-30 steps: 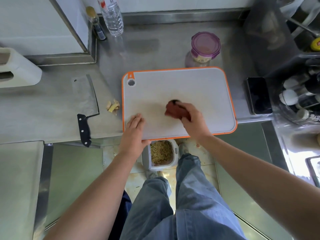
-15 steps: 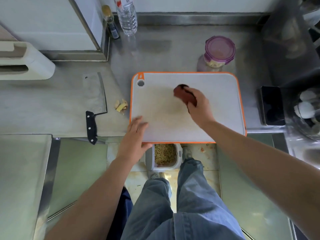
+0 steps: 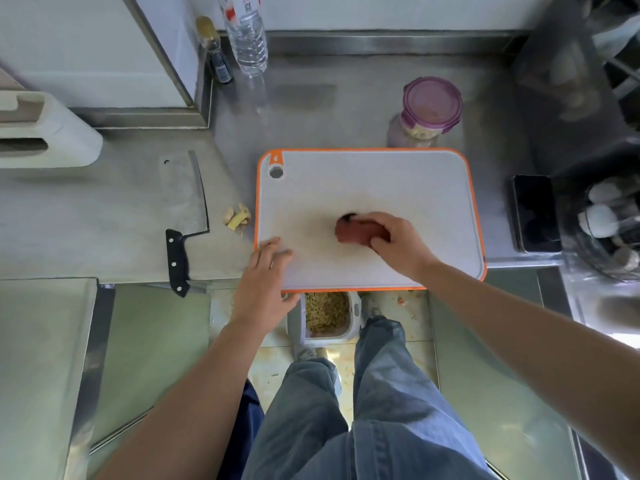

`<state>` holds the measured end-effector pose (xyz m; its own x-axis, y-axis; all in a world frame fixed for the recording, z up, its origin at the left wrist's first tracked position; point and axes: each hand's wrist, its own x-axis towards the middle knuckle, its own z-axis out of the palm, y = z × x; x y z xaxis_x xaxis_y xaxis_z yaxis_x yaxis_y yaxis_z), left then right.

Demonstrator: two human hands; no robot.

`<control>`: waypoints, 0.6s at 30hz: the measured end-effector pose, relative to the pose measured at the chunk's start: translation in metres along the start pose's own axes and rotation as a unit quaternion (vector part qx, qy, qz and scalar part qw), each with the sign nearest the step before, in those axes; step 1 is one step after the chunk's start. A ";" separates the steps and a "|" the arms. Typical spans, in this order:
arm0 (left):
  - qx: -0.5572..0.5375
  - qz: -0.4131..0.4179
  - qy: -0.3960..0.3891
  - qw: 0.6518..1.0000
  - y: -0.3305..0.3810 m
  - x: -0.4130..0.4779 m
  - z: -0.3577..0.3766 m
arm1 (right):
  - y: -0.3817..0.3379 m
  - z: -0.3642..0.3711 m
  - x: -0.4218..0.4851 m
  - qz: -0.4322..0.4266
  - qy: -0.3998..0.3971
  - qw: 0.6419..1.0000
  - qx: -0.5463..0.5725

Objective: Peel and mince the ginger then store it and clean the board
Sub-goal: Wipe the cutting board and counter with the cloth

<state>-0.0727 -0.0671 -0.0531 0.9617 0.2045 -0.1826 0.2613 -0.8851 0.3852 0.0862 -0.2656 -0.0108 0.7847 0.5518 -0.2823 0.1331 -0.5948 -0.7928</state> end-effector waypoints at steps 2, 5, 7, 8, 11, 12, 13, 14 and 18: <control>0.005 -0.002 -0.003 1.000 0.001 0.000 0.002 | 0.000 0.008 0.001 -0.012 0.003 1.000 -0.008; 0.003 -0.017 -0.012 1.000 0.001 0.002 0.004 | 0.001 0.032 -0.018 -0.035 -0.106 0.991 -0.068; 0.004 -0.023 -0.015 1.000 0.001 0.002 0.004 | 0.003 0.036 -0.036 -0.032 -0.192 0.978 -0.077; 0.007 -0.021 -0.016 1.000 0.002 0.003 0.004 | 0.004 0.034 -0.044 -0.023 -0.219 0.973 -0.070; 0.018 -0.018 -0.019 0.999 0.004 0.003 0.003 | 0.007 0.015 -0.047 0.026 -0.123 0.992 -0.003; 0.021 -0.018 -0.020 0.999 0.005 0.003 0.003 | 0.012 0.006 -0.040 0.035 -0.028 0.999 0.010; 0.024 -0.020 -0.021 0.999 0.006 0.003 0.002 | 0.018 -0.005 -0.031 0.047 0.070 0.996 0.016; 0.026 -0.023 -0.023 0.999 0.007 0.003 0.002 | 0.027 -0.014 -0.022 0.063 0.152 0.986 0.015; 0.027 -0.033 -0.023 0.999 0.013 0.003 0.002 | 0.047 -0.016 -0.021 0.101 0.198 0.974 -0.035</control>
<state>-0.0665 -0.0786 -0.0502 0.9370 0.2454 -0.2485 0.3187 -0.8919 0.3209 0.0856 -0.3142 -0.0339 0.9692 0.1589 -0.1883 -0.0186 -0.7148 -0.6991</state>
